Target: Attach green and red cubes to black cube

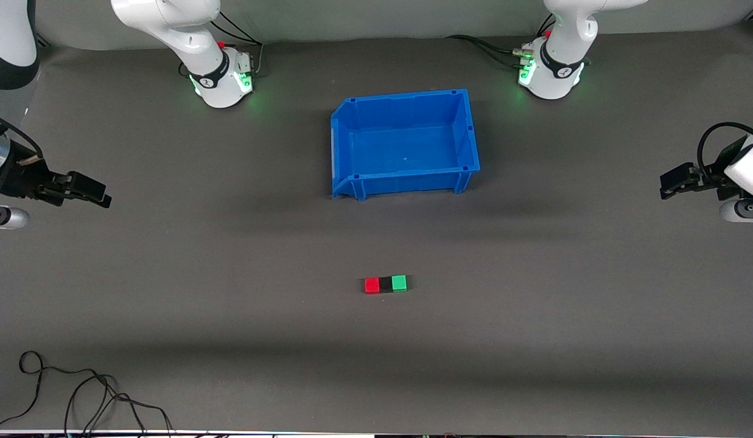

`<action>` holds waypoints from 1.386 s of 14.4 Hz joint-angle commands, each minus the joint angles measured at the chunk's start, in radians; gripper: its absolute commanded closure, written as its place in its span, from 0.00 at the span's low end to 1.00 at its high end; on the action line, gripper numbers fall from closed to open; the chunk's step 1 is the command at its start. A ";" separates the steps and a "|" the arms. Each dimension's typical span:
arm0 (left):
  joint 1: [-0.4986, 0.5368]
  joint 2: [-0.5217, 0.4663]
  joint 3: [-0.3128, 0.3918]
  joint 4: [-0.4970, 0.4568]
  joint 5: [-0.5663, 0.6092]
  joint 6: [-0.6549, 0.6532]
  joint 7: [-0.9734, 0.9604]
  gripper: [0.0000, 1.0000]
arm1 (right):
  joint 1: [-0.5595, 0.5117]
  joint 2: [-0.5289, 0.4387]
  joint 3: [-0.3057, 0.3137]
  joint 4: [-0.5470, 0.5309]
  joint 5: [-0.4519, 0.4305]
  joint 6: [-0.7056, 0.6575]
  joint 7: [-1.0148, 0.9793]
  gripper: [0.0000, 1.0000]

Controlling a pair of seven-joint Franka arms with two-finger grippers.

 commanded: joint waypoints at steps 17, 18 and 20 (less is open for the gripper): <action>-0.013 0.062 -0.004 0.096 -0.028 -0.041 -0.004 0.00 | -0.169 -0.066 0.160 -0.013 -0.074 0.002 -0.116 0.00; -0.013 0.062 -0.004 0.096 -0.028 -0.043 -0.005 0.00 | -0.160 -0.051 0.160 0.009 -0.075 -0.025 -0.114 0.00; -0.013 0.054 -0.005 0.093 -0.028 -0.036 -0.005 0.00 | -0.153 0.011 0.155 0.082 -0.074 -0.076 -0.099 0.00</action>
